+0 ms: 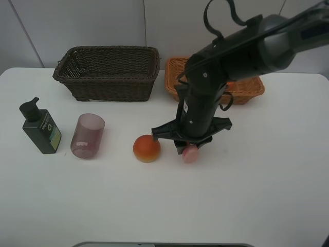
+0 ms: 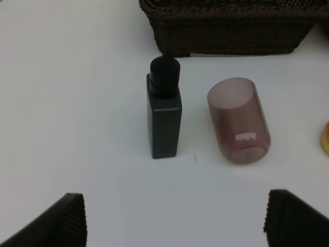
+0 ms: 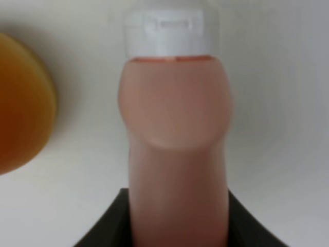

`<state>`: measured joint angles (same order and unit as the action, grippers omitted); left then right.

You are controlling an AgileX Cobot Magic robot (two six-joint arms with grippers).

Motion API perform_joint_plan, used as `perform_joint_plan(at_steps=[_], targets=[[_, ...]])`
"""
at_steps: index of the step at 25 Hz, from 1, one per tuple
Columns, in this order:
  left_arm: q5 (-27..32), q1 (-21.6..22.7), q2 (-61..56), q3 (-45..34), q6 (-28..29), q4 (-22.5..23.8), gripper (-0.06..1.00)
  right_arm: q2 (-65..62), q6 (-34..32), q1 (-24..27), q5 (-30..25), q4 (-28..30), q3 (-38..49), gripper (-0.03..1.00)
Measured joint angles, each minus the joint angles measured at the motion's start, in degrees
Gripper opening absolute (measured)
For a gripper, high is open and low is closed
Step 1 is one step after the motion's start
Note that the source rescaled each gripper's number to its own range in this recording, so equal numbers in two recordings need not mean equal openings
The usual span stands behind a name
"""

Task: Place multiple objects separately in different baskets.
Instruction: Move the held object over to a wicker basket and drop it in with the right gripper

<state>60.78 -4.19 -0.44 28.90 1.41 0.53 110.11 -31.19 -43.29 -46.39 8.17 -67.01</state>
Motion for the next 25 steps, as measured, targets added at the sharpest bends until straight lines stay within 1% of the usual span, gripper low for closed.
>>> perform_joint_plan(at_steps=[3, 7, 12, 15, 17, 19, 21, 25], targets=[[0.00, 0.00, 0.00, 0.00, 0.00, 0.00, 0.81, -0.67, 7.97, 0.17, -6.04, 0.04, -6.35, 0.01], [0.00, 0.00, 0.00, 0.00, 0.00, 0.00, 0.81, 0.70, 15.18, 1.29, -11.96, 0.00, -16.55, 0.01], [0.00, 0.00, 0.00, 0.00, 0.00, 0.00, 0.81, 7.14, 20.96, 3.01, -17.84, -0.07, -33.79, 0.01], [0.00, 0.00, 0.00, 0.00, 0.00, 0.00, 0.81, 12.01, 22.05, 3.55, -18.95, -0.07, -44.46, 0.01], [0.00, 0.00, 0.00, 0.00, 0.00, 0.00, 0.81, 14.87, 22.32, 3.57, -18.50, -0.06, -50.96, 0.01], [0.00, 0.00, 0.00, 0.00, 0.00, 0.00, 0.81, 17.76, 22.44, 3.60, -16.45, -0.06, -55.52, 0.01], [0.00, 0.00, 0.00, 0.00, 0.00, 0.00, 0.81, 19.69, 22.48, 3.70, -12.51, -0.01, -57.94, 0.01], [0.00, 0.00, 0.00, 0.00, 0.00, 0.00, 0.81, 22.52, 22.48, 4.19, -1.82, 0.05, -58.42, 0.01]])
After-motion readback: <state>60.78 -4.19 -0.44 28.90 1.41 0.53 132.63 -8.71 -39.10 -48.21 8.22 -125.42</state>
